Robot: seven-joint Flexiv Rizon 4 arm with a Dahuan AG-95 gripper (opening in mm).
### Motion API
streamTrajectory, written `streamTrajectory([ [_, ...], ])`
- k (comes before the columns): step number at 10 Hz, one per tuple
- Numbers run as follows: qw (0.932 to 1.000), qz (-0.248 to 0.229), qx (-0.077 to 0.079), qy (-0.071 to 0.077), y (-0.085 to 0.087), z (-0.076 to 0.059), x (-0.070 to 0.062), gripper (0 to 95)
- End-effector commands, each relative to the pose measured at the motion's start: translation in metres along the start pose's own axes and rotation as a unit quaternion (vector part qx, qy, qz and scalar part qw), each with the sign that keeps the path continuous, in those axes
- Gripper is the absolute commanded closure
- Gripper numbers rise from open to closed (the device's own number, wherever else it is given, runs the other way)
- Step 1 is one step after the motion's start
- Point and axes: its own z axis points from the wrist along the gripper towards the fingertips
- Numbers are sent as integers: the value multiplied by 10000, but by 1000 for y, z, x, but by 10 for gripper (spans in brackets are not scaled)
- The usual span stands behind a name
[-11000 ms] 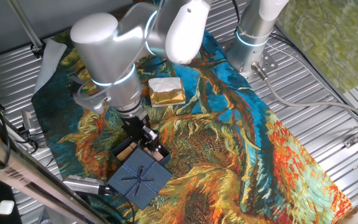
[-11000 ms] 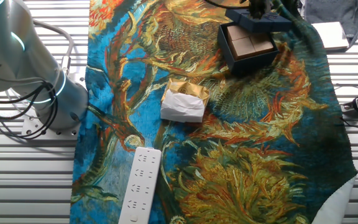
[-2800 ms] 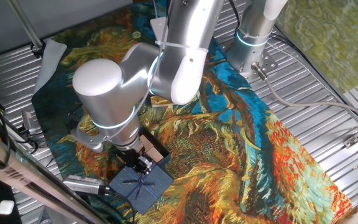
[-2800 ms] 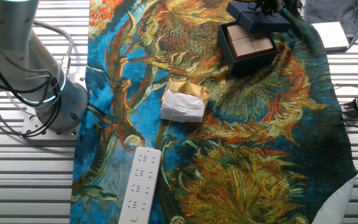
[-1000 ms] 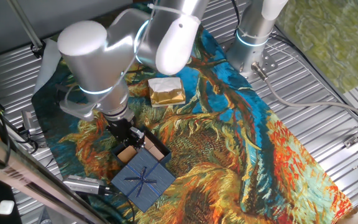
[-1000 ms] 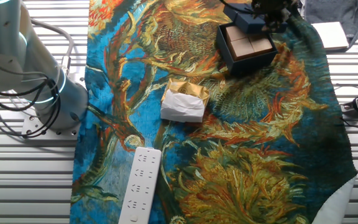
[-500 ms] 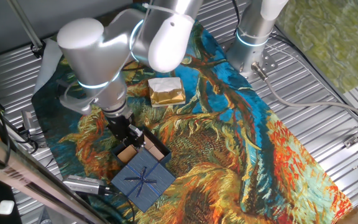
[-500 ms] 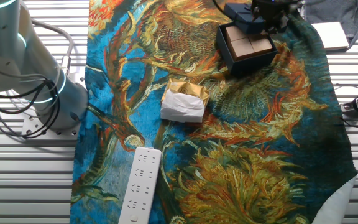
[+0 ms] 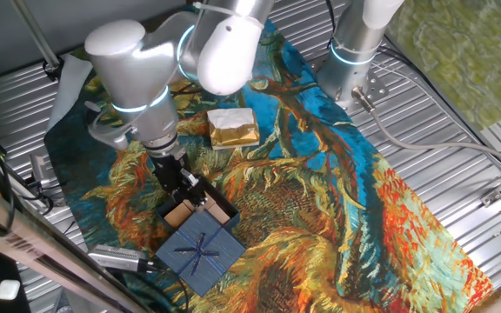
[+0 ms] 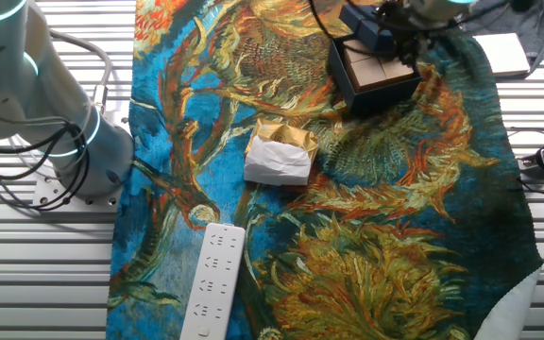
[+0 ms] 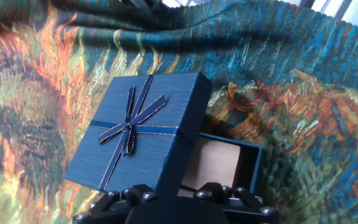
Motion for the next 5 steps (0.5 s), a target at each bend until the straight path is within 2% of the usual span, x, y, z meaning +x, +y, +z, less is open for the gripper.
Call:
streamTrajectory([
  [1,9996,158,-188,-104,0,4,4,380],
  [3,9994,232,-243,-125,1,5,7,380],
  [5,9983,365,-401,-206,2,7,13,380],
])
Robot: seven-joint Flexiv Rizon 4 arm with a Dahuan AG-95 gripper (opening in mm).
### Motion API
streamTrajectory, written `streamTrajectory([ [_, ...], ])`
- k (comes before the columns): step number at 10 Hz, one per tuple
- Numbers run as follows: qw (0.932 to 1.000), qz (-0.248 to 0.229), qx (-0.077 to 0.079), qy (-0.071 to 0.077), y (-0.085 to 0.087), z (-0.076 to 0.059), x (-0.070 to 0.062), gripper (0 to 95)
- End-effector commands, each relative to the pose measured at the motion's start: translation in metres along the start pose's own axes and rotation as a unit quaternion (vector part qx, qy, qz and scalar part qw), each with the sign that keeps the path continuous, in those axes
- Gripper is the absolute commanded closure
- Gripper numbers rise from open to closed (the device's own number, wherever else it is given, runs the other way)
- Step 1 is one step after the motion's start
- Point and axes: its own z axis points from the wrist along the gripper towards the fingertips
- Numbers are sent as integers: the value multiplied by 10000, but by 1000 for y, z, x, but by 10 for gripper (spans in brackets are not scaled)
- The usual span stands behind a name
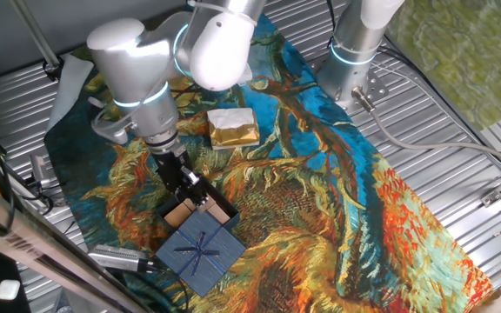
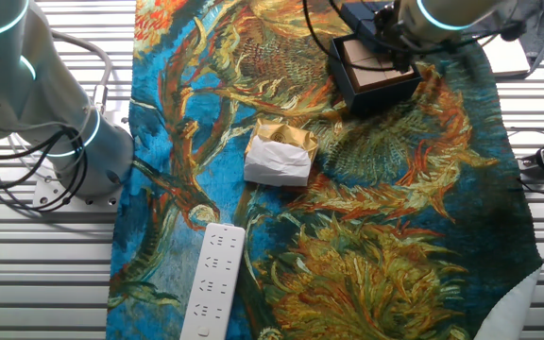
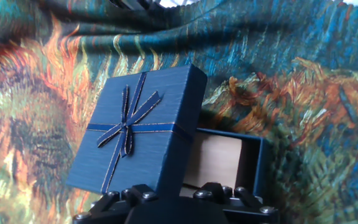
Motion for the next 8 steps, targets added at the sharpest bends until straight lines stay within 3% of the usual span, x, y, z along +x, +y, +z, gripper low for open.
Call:
streamTrajectory([
  [1,9999,76,-116,-64,1,2,5,380],
  [8,9987,372,-285,-184,9,5,16,380],
])
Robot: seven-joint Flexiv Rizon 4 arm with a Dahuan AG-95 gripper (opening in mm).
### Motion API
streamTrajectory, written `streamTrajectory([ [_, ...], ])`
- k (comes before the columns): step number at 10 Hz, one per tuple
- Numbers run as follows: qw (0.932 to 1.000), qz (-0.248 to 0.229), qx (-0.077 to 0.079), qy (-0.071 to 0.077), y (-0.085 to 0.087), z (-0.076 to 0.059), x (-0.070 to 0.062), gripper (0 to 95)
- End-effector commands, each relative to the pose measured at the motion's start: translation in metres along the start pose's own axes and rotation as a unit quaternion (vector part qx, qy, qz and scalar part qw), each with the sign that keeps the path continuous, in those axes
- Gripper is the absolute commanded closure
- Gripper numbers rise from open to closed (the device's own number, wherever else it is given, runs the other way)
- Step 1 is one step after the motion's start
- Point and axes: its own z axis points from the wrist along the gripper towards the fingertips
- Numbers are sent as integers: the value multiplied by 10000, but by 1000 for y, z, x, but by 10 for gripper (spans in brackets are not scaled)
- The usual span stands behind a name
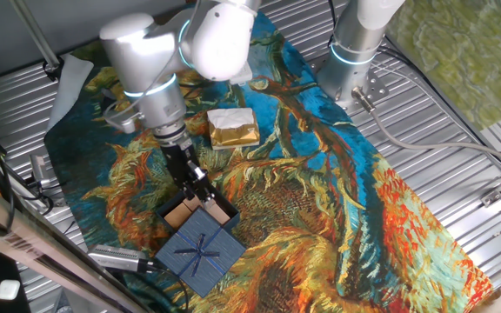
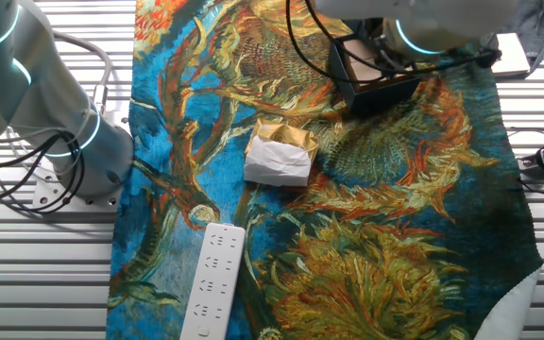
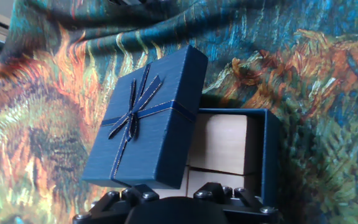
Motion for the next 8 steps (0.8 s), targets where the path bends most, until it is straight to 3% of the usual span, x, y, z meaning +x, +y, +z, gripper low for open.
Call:
streamTrajectory([
  [1,10000,30,22,-1,5,-1,3,380],
  [3,10000,46,35,-5,10,0,2,380],
  [5,9996,-224,169,54,13,0,1,380],
  [6,9973,-610,387,119,14,0,0,380],
  [7,9962,-739,436,154,15,0,0,380],
  [8,9922,-1056,608,254,16,1,0,380],
])
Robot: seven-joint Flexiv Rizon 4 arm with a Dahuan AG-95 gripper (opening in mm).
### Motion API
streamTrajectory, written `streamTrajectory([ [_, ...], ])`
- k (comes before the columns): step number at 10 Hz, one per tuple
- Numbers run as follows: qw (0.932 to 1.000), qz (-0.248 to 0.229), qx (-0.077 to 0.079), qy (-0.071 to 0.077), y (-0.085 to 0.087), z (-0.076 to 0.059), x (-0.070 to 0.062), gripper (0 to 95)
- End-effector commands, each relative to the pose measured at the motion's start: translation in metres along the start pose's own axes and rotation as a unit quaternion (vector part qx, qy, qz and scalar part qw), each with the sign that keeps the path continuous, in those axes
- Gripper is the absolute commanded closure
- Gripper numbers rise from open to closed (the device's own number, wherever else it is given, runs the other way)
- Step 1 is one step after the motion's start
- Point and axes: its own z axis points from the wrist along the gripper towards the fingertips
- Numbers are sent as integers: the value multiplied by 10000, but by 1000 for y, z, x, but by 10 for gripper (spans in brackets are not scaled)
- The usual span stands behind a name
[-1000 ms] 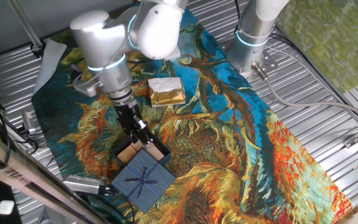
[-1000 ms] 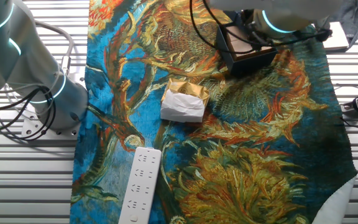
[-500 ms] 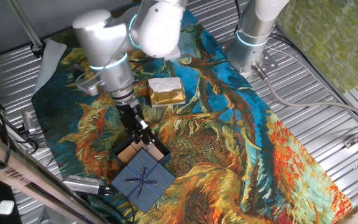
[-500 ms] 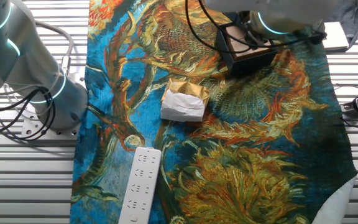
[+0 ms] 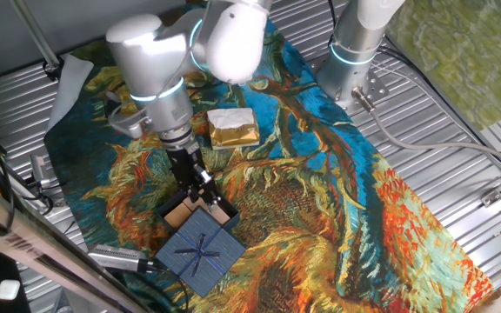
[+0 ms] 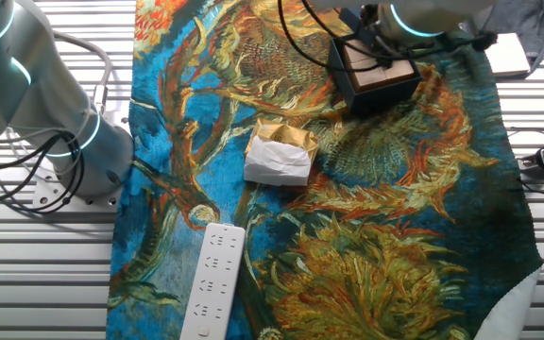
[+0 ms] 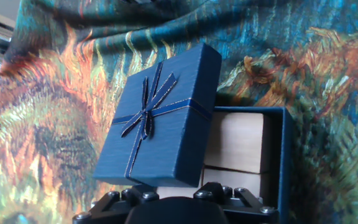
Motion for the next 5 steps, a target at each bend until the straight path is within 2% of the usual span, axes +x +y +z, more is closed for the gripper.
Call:
streamTrajectory([
  [1,9922,-1087,548,269,2,-2,0,380],
  [2,9902,-1237,585,287,2,-3,0,380],
  [4,9767,-1917,873,415,3,-4,-1,380],
  [5,9676,-2251,1037,474,2,-5,-4,380],
])
